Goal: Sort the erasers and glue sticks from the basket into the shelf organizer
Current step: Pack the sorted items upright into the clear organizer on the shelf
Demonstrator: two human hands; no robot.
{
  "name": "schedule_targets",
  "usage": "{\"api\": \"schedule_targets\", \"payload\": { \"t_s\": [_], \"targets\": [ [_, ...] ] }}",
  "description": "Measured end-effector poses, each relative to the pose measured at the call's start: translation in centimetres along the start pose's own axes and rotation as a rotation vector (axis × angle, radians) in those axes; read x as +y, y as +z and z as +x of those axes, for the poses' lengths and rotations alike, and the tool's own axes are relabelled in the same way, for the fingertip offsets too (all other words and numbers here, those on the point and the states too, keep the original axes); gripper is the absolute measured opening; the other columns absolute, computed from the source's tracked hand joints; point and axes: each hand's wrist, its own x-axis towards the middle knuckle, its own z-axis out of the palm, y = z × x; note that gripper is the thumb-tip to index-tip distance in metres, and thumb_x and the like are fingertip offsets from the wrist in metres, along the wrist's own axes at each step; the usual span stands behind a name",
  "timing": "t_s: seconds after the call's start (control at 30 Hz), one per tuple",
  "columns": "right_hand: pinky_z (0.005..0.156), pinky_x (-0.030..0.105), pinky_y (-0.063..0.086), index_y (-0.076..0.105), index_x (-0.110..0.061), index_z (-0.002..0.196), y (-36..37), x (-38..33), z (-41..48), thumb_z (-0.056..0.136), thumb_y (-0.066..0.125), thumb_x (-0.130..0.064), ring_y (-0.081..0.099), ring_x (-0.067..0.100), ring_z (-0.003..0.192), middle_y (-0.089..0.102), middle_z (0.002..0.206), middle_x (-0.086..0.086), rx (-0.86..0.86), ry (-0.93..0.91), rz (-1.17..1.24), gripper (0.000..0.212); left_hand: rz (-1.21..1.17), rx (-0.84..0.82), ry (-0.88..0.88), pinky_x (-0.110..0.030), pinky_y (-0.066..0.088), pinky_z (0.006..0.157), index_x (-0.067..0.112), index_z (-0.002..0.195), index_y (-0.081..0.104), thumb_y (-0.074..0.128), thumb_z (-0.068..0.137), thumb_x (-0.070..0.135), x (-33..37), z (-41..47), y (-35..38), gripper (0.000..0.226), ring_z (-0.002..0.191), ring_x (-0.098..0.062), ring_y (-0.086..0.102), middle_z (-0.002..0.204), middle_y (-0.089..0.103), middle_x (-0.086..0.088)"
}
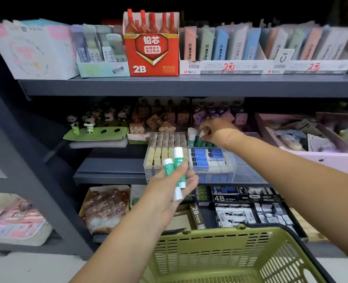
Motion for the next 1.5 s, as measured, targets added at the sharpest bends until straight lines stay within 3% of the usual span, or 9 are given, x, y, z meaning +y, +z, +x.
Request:
{"api": "schedule_targets", "payload": {
  "t_s": [0.2,0.57,0.67,0.83,0.97,1.1,1.27,1.37,1.5],
  "targets": [
    [0.093,0.028,0.045,0.056,-0.021,0.132,1.8,0.4,-0.4,0.094,0.057,-0.02,0.058,0.026,0.109,0.064,0.121,0.007,0.011,0.002,0.07,0.038,0.004,0.022,-0.024,-0.032,0.06,0.072,0.0,0.101,0.067,0.064,0.088,0.006,0.0,0.1,0.0,0.015,0.081,-0.022,0.069,0.089,0.071,-0.016],
    [0.075,0.024,0.046,0.058,-0.013,0.109,2.0,0.5,-1.2,0.087,0.067,-0.019,0.062,0.023,0.086,0.067,0.094,0.004,0.152,0.082,0.194,0.024,0.099,-0.024,0.023,-0.026,0.06,0.069,0.004,0.104,0.066,0.069,0.086,0.009,-0.3,0.1,-0.1,0.019,0.079,-0.018,0.071,0.091,0.072,-0.013],
    [0.06,0.012,0.038,0.063,-0.016,0.102,0.6,-0.5,-3.1,0.087,0.067,-0.022,0.055,0.008,0.068,0.062,0.08,-0.003,0.279,0.05,0.452,0.017,0.176,-0.04,0.066,-0.024,0.059,0.073,0.007,0.104,0.066,0.069,0.085,0.008,-0.4,0.1,-0.4,0.02,0.087,-0.017,0.071,0.101,0.072,-0.012],
    [0.07,0.013,0.043,0.071,-0.029,0.099,-1.6,-3.2,-9.0,0.089,0.057,-0.037,0.056,-0.004,0.077,0.068,0.086,-0.017,-0.156,-0.177,0.974,0.019,0.247,-0.038,0.121,-0.024,0.056,0.083,0.013,0.103,0.065,0.071,0.083,0.007,-0.4,0.3,-0.4,0.021,0.101,-0.018,0.068,0.107,0.071,-0.01],
    [0.074,0.012,0.047,0.068,-0.006,0.109,-1.4,-3.6,-10.5,0.087,0.062,-0.009,0.063,-0.002,0.083,0.071,0.088,-0.01,-0.186,-0.206,1.093,0.022,0.251,-0.069,0.14,-0.024,0.055,0.082,0.014,0.104,0.066,0.07,0.083,0.009,-0.5,0.2,-0.3,0.022,0.103,-0.02,0.068,0.109,0.071,-0.01],
    [0.064,0.014,0.048,0.069,-0.001,0.098,-1.7,-3.9,-9.7,0.089,0.061,-0.005,0.06,0.003,0.068,0.069,0.078,-0.005,-0.053,-0.189,1.051,0.013,0.235,-0.058,0.134,-0.024,0.057,0.076,0.016,0.102,0.065,0.067,0.086,0.011,-0.5,0.1,-0.2,0.017,0.099,-0.022,0.069,0.108,0.071,-0.01],
    [0.058,0.017,0.051,0.07,-0.008,0.088,-3.3,-0.5,-5.7,0.087,0.067,-0.011,0.058,0.004,0.05,0.066,0.062,-0.003,0.447,0.11,0.912,0.004,0.237,0.05,0.082,-0.023,0.056,0.053,0.016,0.104,0.065,0.061,0.093,0.022,0.2,0.1,-0.5,0.013,0.068,-0.017,0.07,0.091,0.071,-0.005],
    [0.075,0.025,0.056,0.072,-0.009,0.095,-1.8,1.2,-3.5,0.083,0.072,-0.014,0.067,0.014,0.065,0.069,0.077,0.008,0.368,0.192,0.736,0.013,0.248,0.132,0.036,-0.02,0.039,0.04,0.011,0.104,0.062,0.057,0.096,0.029,0.1,0.2,-0.4,0.021,0.045,-0.01,0.045,0.067,0.055,-0.001],
    [0.092,0.038,0.049,0.071,-0.006,0.1,0.3,1.4,-1.6,0.084,0.069,-0.017,0.066,0.03,0.094,0.071,0.096,0.014,0.21,0.194,0.38,0.019,0.152,0.155,-0.015,-0.023,0.038,0.049,0.006,0.109,0.059,0.052,0.098,0.021,0.3,0.2,0.1,0.019,0.055,-0.011,0.043,0.07,0.05,-0.003]
  ]
}}
